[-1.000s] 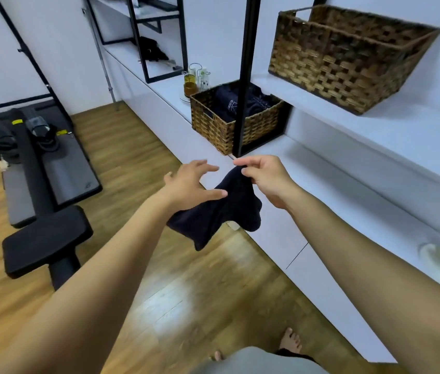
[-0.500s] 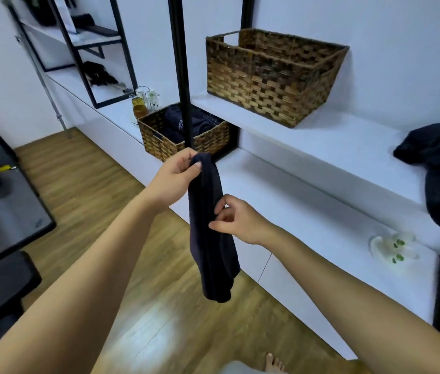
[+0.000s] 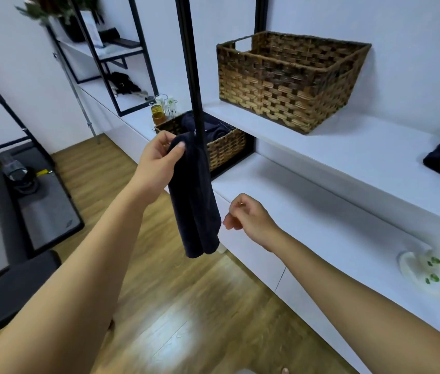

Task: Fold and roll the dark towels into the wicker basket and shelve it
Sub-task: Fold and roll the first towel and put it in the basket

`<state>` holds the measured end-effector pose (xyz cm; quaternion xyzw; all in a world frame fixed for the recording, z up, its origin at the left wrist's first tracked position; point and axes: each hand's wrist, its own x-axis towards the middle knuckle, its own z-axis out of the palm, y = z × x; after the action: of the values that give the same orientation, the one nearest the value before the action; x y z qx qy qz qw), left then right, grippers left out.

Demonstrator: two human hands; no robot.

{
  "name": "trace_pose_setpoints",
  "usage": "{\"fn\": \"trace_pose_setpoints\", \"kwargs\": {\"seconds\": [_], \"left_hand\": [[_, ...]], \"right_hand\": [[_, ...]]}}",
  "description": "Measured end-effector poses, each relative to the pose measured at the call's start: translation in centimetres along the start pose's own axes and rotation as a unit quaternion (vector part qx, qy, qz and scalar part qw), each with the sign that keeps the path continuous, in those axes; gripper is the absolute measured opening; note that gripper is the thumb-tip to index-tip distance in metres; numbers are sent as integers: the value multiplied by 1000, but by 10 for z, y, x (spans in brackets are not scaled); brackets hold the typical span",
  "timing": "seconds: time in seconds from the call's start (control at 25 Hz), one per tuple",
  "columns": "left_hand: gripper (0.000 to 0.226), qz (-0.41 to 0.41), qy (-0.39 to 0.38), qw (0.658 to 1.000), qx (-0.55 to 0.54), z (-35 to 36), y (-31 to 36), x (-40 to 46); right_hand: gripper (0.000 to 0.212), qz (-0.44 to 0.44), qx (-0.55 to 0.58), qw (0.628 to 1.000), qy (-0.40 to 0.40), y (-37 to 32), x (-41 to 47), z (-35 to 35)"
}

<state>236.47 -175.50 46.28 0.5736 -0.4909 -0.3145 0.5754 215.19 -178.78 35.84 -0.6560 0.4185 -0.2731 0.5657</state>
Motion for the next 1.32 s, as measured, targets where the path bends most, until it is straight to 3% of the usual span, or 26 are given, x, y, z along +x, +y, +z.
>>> {"fn": "trace_pose_setpoints", "kwargs": {"seconds": [0.04,0.16,0.24,0.32,0.4,0.56,0.68,0.8,1.0,1.04,1.16,1.24,1.32], "left_hand": [[21,0,-6,1000,-6,-2,1,1],[18,-3,-46,998,-39,-1,3,1],[14,-5,-58,997,-53,-2,1,1],[15,-5,-65,997,-47,-4,0,1],[14,-8,-65,997,-44,-9,-2,0],[19,-13,12,999,-49,-27,-4,-2],[18,-26,110,992,-49,-44,-8,-1],[19,-37,173,984,-21,-55,-15,2],[10,-99,252,961,48,-63,-48,13],[3,-122,244,960,70,-59,-54,14],[31,-132,159,957,201,-22,-65,-1],[30,-20,85,967,239,16,-61,-26],[33,104,-39,961,252,52,-53,-55]], "right_hand": [[10,-6,-44,999,-16,4,3,2],[88,-19,-131,989,-63,7,13,8],[110,-39,-150,983,-96,1,20,14],[96,-71,-194,974,-98,1,26,24],[62,-82,-222,969,-74,4,30,31],[31,-43,-145,983,-101,18,22,13],[17,-37,-204,972,-107,35,14,-6],[24,-15,-231,970,-73,37,13,-26],[12,33,-16,998,-57,5,9,-54],[13,29,23,998,-51,-3,10,-56],[17,38,94,994,-30,-24,11,-52],[23,58,120,991,-9,-29,11,-45],[27,71,137,988,21,-29,11,-38]]}}
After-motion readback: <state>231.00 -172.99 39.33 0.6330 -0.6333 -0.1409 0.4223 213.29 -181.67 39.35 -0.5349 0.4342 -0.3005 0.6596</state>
